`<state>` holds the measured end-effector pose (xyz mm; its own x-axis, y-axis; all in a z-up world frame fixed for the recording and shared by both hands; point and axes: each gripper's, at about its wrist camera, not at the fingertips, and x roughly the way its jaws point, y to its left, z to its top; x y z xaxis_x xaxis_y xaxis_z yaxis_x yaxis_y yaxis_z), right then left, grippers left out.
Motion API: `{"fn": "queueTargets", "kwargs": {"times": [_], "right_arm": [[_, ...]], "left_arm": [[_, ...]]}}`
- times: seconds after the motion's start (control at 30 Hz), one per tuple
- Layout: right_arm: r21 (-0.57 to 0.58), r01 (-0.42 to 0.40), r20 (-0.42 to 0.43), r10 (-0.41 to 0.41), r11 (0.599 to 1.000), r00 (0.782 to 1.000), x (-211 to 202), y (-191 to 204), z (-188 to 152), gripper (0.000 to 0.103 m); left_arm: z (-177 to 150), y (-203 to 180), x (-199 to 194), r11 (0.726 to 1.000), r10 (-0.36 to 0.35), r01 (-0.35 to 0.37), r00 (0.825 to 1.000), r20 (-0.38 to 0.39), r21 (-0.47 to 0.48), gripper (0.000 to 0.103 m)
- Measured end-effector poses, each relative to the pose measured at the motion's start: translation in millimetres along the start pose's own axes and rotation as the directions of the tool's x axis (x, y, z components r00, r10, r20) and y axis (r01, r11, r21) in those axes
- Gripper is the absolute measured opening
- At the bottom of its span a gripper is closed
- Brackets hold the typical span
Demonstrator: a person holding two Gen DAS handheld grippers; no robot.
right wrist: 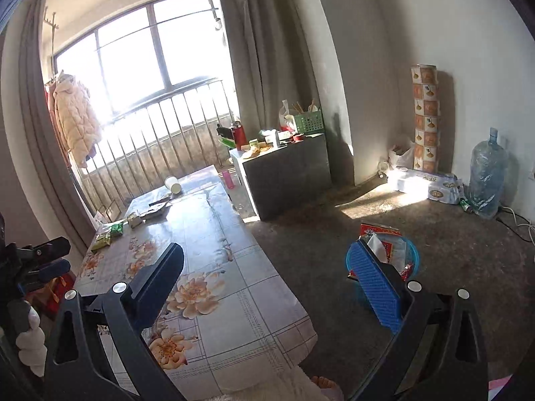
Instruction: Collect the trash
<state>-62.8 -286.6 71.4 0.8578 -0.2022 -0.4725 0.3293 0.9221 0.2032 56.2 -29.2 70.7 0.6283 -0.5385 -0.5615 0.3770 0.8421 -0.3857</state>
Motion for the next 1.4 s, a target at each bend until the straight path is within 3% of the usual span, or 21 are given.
{"fn": "queueTargets", "kwargs": {"times": [0.07, 0.17, 0.37, 0.5, 0.63, 0.8, 0.93, 1.4], "right_arm": [[-0.065, 0.024, 0.003, -0.024, 0.998, 1.000, -5, 19, -4, 0.097], [-0.128, 0.072, -0.020, -0.076, 0.989, 0.997, -6, 35, -10, 0.097], [-0.193, 0.160, -0.128, -0.187, 0.968, 0.974, 0, 32, -29, 0.097], [-0.235, 0.183, -0.188, -0.230, 0.954, 0.955, 6, 24, -39, 0.097], [-0.244, 0.172, -0.246, -0.232, 0.954, 0.941, 11, 19, -43, 0.097], [-0.260, 0.156, -0.310, -0.235, 0.953, 0.921, 24, 20, -49, 0.097], [-0.249, 0.135, -0.351, -0.219, 0.959, 0.910, 31, 22, -53, 0.097], [-0.261, 0.087, -0.445, -0.200, 0.961, 0.873, 47, 30, -58, 0.097]], "left_arm": [[-6, 5, -9, 0.997, 0.073, -0.072, 0.997, 0.030, -0.014, 0.095], [-17, 9, -13, 0.978, 0.210, -0.209, 0.976, 0.049, -0.025, 0.095], [-47, 4, 13, 0.936, 0.352, -0.351, 0.934, -0.059, 0.021, 0.095], [-58, -7, 21, 0.937, 0.348, -0.345, 0.936, -0.060, 0.058, 0.095], [-64, -17, 29, 0.913, 0.404, -0.395, 0.911, -0.086, 0.098, 0.095], [-68, -14, 40, 0.907, 0.420, -0.407, 0.892, -0.167, 0.108, 0.095], [-66, -12, 45, 0.905, 0.424, -0.410, 0.882, -0.207, 0.110, 0.095], [-63, -9, 51, 0.880, 0.474, -0.459, 0.846, -0.243, 0.120, 0.095]]}}
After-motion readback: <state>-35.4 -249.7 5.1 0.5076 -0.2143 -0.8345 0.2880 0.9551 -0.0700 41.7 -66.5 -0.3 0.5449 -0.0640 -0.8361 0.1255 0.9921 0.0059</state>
